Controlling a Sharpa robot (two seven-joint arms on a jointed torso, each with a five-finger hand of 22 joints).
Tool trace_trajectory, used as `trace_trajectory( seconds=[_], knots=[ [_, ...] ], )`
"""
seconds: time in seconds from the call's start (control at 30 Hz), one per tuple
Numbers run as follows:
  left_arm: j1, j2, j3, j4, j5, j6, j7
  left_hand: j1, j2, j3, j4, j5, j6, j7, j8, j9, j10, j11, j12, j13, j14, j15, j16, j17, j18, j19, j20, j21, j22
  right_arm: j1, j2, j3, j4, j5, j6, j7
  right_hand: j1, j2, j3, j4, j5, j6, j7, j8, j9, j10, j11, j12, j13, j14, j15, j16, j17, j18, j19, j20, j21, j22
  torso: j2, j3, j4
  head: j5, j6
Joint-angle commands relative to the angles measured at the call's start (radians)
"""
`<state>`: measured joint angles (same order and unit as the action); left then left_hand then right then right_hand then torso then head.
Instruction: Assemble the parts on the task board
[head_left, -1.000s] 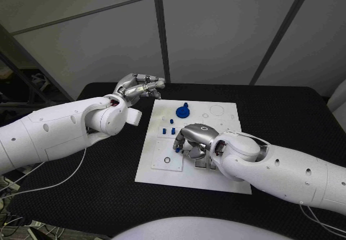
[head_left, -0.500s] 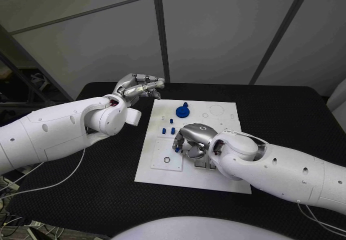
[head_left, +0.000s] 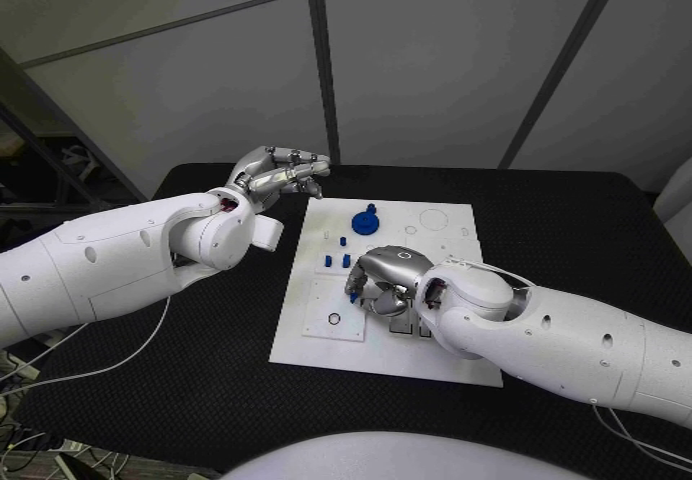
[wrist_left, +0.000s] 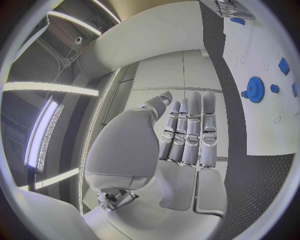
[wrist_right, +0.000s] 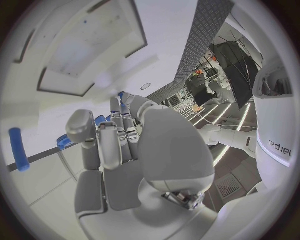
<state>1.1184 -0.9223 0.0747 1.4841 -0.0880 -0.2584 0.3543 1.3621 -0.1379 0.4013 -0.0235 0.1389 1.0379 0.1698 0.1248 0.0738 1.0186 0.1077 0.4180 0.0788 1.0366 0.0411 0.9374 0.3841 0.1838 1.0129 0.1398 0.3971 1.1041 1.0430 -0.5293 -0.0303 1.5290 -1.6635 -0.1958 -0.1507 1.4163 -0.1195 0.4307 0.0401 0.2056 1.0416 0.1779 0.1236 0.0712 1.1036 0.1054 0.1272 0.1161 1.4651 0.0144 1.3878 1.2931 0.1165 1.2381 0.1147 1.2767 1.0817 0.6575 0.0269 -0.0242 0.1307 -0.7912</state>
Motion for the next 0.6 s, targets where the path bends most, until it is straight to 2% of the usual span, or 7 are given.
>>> trace_trajectory(
  seconds=[0.03, 0.23, 0.6],
  knots=[
    [0.001, 0.001, 0.001, 0.001, 0.001, 0.018, -0.002, 0.007, 0.001, -0.006, 0.001, 0.003, -0.004, 0.001, -0.005, -0.002, -0.006, 0.002, 0.004, -0.001, -0.010, 0.000, -0.003, -0.001, -0.003, 0.007, 0.003, -0.007, -0.002, 0.001, -0.002, 0.000, 0.001, -0.009, 0.005, -0.009, 0.000, -0.015, -0.008, 0.002, 0.005, -0.014, 0.001, -0.010, -0.002, -0.019, 0.006, -0.008, -0.005, 0.051, 0.011, 0.004, -0.001, -0.010, -0.003, 0.012, -0.007, -0.003, 0.000, 0.0008, -0.0002, 0.000, 0.002],
    [0.001, 0.000, 0.001, 0.001, 0.001, 0.021, -0.004, 0.007, 0.001, -0.006, 0.001, 0.003, -0.004, 0.001, -0.005, -0.002, -0.006, 0.002, 0.004, -0.001, -0.010, 0.000, -0.003, -0.001, -0.003, 0.007, 0.003, -0.007, -0.002, 0.001, -0.009, 0.000, 0.008, -0.010, -0.031, -0.007, -0.004, -0.026, -0.012, -0.002, 0.013, -0.035, 0.008, -0.025, -0.004, -0.056, 0.016, -0.016, -0.014, 0.050, 0.019, 0.006, -0.002, -0.007, -0.011, 0.021, -0.015, -0.014, 0.000, 0.0015, -0.0010, 0.001, 0.003],
    [0.001, 0.001, 0.001, -0.002, 0.001, 0.026, -0.006, 0.007, 0.001, -0.007, 0.001, 0.002, -0.005, 0.001, -0.006, -0.002, -0.008, 0.002, 0.004, -0.002, -0.010, 0.000, -0.003, -0.001, -0.003, 0.007, 0.003, -0.007, -0.002, 0.000, -0.043, 0.000, 0.044, -0.011, -0.160, 0.021, -0.005, -0.037, -0.024, -0.009, 0.017, -0.059, 0.007, -0.044, -0.005, -0.094, 0.021, -0.012, -0.021, 0.045, 0.024, -0.001, -0.017, 0.000, -0.033, 0.027, -0.036, -0.044, -0.001, 0.0017, -0.0011, -0.005, 0.010]
  ],
)
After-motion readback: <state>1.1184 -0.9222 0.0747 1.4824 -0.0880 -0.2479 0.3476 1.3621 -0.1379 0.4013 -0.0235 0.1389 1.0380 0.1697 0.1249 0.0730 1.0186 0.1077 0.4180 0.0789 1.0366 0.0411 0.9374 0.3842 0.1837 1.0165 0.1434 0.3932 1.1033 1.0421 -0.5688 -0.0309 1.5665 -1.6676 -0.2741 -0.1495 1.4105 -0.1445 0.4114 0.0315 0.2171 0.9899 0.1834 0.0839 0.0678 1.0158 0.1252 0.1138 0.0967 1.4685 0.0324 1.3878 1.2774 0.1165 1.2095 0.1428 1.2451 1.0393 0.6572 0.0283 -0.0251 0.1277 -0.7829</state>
